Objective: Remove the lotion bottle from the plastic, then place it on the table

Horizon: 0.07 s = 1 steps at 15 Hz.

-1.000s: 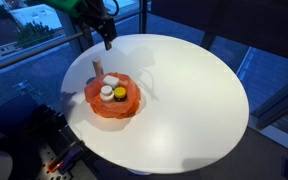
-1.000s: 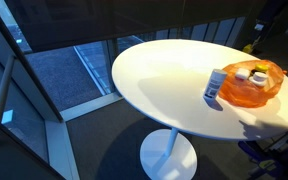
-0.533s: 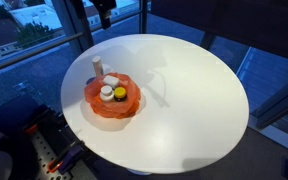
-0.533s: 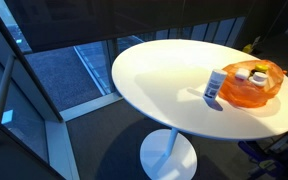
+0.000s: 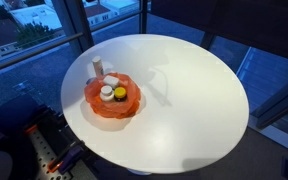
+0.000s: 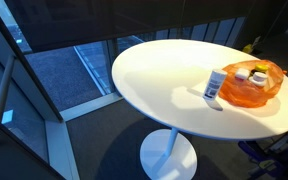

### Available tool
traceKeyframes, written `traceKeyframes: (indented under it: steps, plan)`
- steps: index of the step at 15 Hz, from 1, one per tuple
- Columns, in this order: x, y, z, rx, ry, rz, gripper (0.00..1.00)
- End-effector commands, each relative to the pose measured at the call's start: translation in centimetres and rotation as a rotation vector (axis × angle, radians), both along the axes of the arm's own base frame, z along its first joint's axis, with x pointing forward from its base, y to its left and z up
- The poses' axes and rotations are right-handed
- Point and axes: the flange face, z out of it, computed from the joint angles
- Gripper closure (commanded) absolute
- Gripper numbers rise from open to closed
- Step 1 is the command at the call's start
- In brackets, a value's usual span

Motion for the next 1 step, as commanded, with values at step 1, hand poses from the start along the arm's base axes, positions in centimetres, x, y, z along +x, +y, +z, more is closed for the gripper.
traceKeyframes:
  steps: [1]
  plan:
    - [0.04, 0.01, -0.09, 0.0, 0.004, 0.0, 0.0]
